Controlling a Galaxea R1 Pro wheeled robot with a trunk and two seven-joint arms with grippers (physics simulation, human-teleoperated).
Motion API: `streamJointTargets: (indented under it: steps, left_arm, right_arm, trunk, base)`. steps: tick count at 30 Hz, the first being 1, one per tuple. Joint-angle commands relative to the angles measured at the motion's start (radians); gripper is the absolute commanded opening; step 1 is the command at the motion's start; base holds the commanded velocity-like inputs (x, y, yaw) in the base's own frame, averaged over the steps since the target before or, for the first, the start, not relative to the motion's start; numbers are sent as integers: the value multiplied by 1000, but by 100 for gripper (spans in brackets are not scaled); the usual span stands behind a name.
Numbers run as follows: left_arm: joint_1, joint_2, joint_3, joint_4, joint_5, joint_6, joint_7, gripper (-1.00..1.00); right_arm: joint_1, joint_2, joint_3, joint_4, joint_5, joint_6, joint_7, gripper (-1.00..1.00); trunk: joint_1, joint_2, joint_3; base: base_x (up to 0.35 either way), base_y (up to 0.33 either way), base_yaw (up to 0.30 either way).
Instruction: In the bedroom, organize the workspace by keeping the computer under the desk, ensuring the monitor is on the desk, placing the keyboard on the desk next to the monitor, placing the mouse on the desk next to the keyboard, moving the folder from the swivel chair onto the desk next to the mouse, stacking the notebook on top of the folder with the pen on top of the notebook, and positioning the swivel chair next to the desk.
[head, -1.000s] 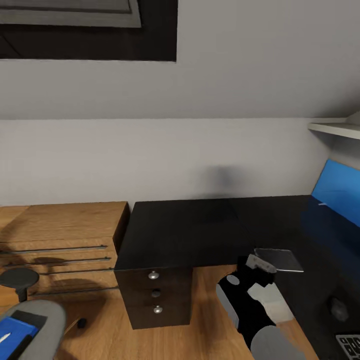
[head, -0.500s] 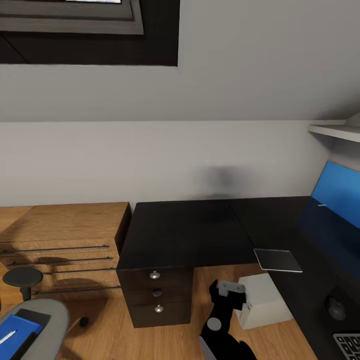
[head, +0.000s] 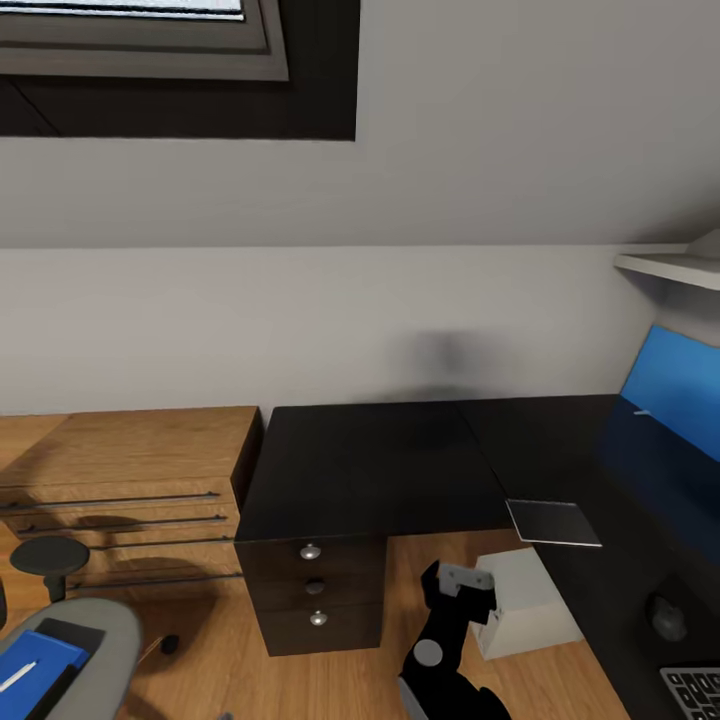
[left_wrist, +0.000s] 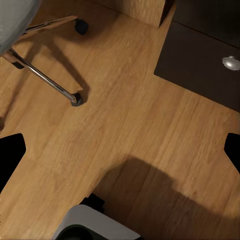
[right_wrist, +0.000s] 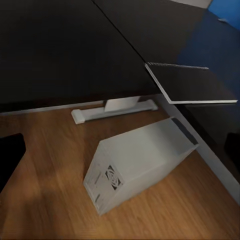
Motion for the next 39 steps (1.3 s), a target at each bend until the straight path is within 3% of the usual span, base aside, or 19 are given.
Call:
streamJointTargets:
  steps: [1, 7, 23, 24, 31, 39]
  left_arm:
    - [-2, 1, -4, -1, 6, -6, 4, 100]
    - [-2, 2, -5, 0, 6, -6, 4, 100]
    - [-2, 2, -7, -3, 6, -6, 17, 100]
    - [-2, 2, -7, -3, 6, -6, 18, 100]
    - [-2, 2, -7, -2, 8, -4, 16, 100]
    - [-2, -3, -8, 50, 14, 3, 11, 100]
  right_arm:
    - [-1, 0, 6, 0, -10, -7, -5, 100]
    - [0, 4, 8, 19, -10, -10, -3, 100]
    - [0, 6, 9, 117, -11, -116, 58, 100]
    - [0, 5, 6, 189, -12, -189, 108, 100]
    - [0, 2, 3, 365, -12, -343, 119, 100]
    - [0, -2, -1, 482, -12, -419, 141, 100]
  trunk:
    - [-4, 6, 2]
    - [-27, 48, 21]
    - [-27, 48, 19]
    - [-27, 48, 19]
    - [-27, 48, 14]
    - [-27, 48, 8]
  base:
    - [0, 0, 0]
    - [0, 0, 65]
    - [0, 0, 249]
    - [0, 0, 266]
    - [0, 0, 265]
    - [0, 0, 250]
